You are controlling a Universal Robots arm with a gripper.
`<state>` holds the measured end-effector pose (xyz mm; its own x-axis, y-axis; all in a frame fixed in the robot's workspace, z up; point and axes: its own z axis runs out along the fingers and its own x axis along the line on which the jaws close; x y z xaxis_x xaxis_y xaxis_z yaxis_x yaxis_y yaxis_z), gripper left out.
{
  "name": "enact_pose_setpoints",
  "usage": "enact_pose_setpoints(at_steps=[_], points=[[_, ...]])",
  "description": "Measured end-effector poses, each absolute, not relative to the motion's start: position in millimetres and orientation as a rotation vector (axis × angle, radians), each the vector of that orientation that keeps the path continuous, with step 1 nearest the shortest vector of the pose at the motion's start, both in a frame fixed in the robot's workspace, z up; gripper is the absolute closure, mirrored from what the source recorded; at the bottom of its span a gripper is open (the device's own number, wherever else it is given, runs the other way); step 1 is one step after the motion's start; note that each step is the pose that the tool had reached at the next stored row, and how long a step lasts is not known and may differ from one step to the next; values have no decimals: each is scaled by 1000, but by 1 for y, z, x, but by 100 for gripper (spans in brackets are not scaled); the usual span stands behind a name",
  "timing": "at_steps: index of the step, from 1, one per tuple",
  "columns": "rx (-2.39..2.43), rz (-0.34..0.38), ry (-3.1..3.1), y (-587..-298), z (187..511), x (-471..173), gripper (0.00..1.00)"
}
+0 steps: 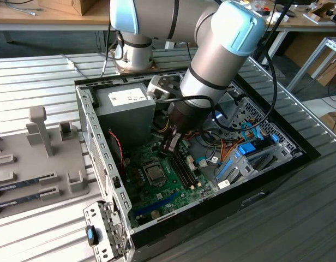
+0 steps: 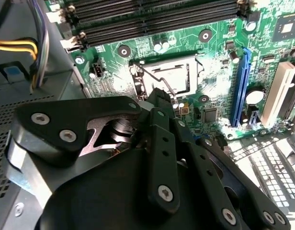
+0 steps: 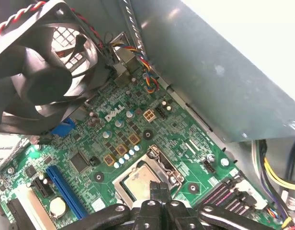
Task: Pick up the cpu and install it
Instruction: 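Install the first cpu locking lever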
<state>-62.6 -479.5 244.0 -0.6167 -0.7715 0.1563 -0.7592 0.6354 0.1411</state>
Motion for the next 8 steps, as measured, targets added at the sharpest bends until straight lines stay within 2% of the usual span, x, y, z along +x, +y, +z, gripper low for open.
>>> enact_pose_setpoints(at_steps=[8], points=[[1259, -96, -2651, -479, 248, -53, 89]])
